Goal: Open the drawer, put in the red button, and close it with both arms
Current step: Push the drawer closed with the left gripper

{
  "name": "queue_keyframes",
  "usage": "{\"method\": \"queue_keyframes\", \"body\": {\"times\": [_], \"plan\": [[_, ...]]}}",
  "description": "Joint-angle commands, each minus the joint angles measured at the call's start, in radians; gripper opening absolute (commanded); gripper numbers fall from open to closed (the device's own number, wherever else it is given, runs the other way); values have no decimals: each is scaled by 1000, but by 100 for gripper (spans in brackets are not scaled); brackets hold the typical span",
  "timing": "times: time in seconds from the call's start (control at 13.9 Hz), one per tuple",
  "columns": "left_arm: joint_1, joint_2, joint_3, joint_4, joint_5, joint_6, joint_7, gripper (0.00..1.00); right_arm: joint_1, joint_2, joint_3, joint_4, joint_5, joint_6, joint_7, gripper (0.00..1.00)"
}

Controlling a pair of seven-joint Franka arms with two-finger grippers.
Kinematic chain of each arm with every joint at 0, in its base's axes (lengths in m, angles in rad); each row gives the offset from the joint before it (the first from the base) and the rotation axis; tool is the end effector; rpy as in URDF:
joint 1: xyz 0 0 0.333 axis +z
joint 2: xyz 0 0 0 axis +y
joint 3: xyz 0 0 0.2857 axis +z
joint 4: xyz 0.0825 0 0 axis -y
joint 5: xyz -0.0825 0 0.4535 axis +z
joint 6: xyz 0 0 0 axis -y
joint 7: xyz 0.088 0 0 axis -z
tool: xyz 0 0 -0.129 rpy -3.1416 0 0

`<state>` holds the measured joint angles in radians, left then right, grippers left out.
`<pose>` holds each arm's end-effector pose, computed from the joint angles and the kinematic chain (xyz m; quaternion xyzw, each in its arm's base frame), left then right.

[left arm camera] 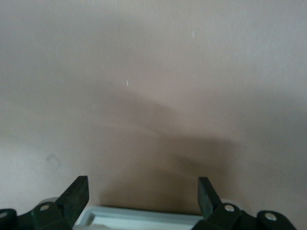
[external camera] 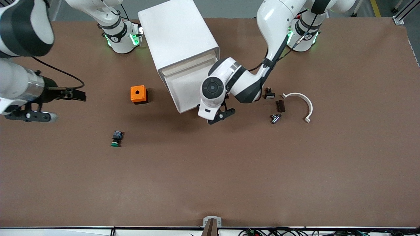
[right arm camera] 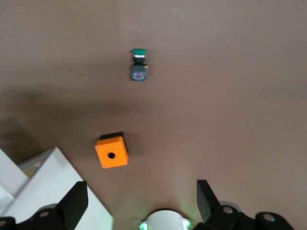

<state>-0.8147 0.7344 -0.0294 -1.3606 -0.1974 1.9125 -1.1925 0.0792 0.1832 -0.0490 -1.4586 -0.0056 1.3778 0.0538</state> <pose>0.4875 -0.5712 0.1935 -0.9673 -0.2151 0.1323 0.0249 0.6423 0.0206 0.5017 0.9912 -0.0120 -0.1311 0.0128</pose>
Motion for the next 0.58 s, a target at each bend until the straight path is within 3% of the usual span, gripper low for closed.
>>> {"method": "queue_keyframes", "body": {"times": [0.0,0.22,0.5], "plan": [[-11,-23,-52,-31,-13,7,-70,100,-110,-13,23,18,-19,-14,-159,100],[-12,-23,-119,-32,-13,5,-154,100,-174,-13,21,32,-19,-16,-192,100],[-17,-23,-182,-32,-13,5,-248,100,-173,-7,24,81,-30,-45,-137,100]]}}
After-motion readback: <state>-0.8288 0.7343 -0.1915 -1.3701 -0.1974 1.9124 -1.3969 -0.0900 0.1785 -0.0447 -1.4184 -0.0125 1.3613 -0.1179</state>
